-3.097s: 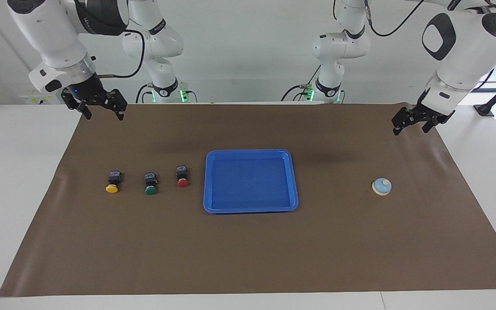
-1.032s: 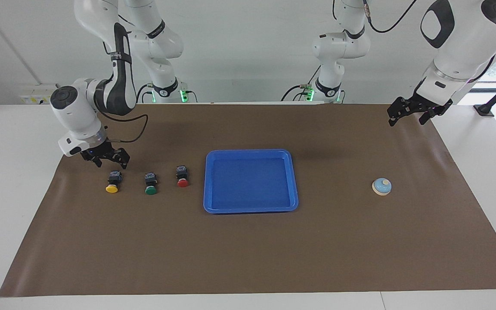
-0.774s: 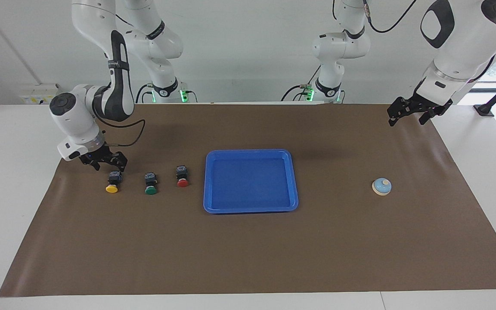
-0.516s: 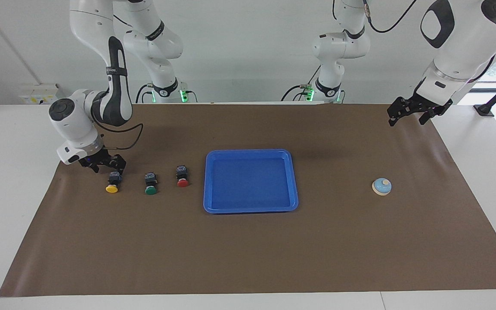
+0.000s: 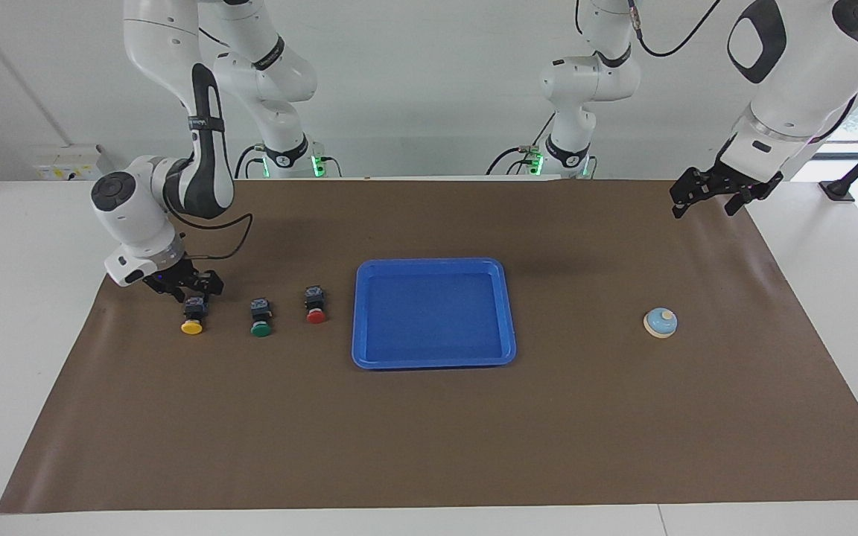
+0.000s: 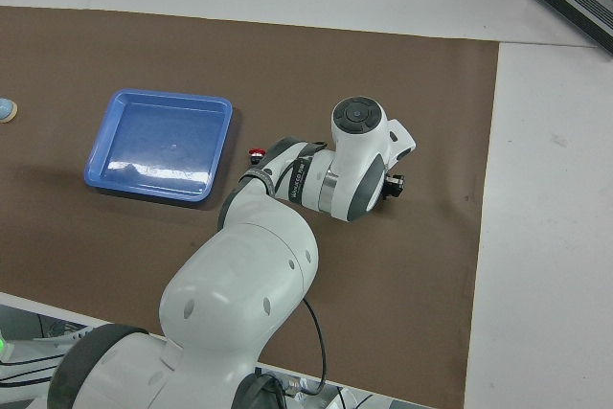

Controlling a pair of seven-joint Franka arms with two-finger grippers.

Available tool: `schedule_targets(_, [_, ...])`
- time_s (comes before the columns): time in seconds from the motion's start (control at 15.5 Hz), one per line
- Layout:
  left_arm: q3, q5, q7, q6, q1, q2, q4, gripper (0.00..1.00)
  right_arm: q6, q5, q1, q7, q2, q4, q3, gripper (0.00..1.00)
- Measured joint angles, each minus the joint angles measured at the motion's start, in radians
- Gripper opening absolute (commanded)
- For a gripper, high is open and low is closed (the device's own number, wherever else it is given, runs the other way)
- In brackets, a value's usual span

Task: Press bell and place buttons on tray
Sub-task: 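Close the right gripper on the yellow-capped button and lift it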

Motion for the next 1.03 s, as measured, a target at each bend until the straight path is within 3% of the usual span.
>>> schedule_targets(0.06, [0.000, 0.000, 0.000, 0.000, 0.000, 0.000, 0.000, 1.00, 0.000, 0.000, 0.004, 0.000, 0.001, 0.000, 0.000, 0.57])
schedule_targets(0.26, [0.000, 0.000, 0.000, 0.000, 0.000, 0.000, 0.000, 1.00, 0.000, 0.000, 0.008, 0.000, 0.002, 0.000, 0.000, 0.98])
schedule_targets(0.32, [0.000, 0.000, 0.000, 0.000, 0.000, 0.000, 0.000, 1.00, 0.000, 0.000, 0.008, 0.000, 0.002, 0.000, 0.000, 1.00])
schedule_targets(0.77, [0.000, 0.000, 0.000, 0.000, 0.000, 0.000, 0.000, 1.00, 0.004, 0.000, 0.031, 0.000, 0.006, 0.001, 0.001, 0.98])
schedule_targets(0.97, [0.000, 0.000, 0.000, 0.000, 0.000, 0.000, 0.000, 1.00, 0.015, 0.000, 0.030, 0.000, 0.011, 0.002, 0.000, 0.77])
schedule_targets(1.03, [0.000, 0.000, 0.000, 0.000, 0.000, 0.000, 0.000, 1.00, 0.021, 0.000, 0.030, 0.000, 0.014, 0.003, -0.001, 0.63])
